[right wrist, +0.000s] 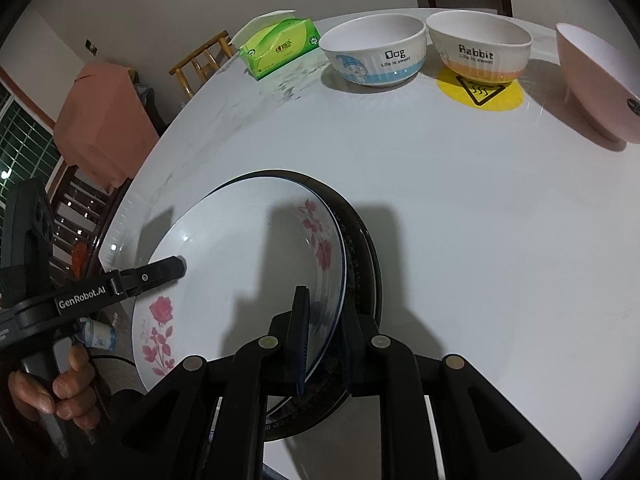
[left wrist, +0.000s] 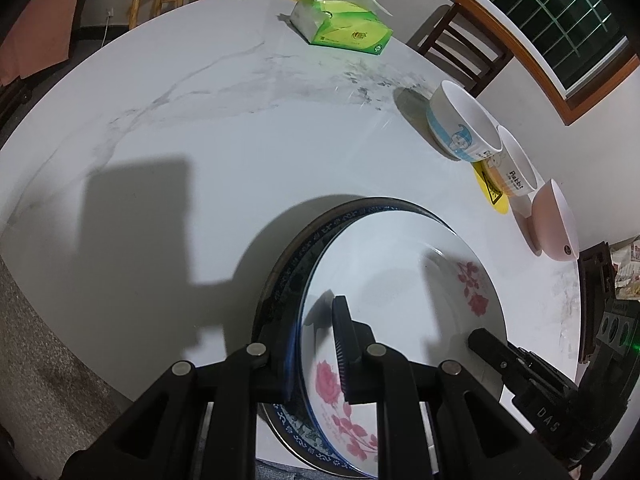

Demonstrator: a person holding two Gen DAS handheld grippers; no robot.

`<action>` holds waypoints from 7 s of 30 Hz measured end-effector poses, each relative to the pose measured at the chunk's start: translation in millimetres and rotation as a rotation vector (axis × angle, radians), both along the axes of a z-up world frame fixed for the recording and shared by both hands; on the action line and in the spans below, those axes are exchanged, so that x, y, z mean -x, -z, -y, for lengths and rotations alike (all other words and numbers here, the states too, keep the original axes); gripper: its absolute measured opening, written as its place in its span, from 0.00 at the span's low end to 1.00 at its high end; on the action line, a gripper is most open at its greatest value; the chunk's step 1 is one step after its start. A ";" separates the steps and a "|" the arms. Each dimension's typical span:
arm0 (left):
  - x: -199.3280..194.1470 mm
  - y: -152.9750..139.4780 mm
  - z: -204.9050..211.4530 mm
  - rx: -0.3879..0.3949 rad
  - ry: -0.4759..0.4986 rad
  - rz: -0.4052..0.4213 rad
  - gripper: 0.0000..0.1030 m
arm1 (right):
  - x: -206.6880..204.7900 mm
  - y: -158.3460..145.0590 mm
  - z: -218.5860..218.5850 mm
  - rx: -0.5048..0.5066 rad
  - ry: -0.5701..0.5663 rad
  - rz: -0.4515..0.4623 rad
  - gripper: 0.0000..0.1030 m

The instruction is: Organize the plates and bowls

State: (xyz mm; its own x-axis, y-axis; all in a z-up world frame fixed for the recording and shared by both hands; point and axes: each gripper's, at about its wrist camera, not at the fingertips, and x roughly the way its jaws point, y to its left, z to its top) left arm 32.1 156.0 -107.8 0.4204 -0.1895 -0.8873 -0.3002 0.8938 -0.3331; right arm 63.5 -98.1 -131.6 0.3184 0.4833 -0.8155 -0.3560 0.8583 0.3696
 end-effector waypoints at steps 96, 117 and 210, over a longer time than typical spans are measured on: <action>-89.1 -52.7 177.6 0.119 0.181 0.148 0.36 | -42.0 -41.5 212.5 -0.025 0.445 0.102 0.61; -210.5 -46.1 272.5 0.259 0.174 0.099 0.36 | -154.0 -53.0 299.1 -0.056 0.616 0.094 0.49; -8.7 -25.4 213.0 0.020 0.284 0.000 0.17 | 35.1 -23.6 199.3 0.013 0.467 -0.055 0.20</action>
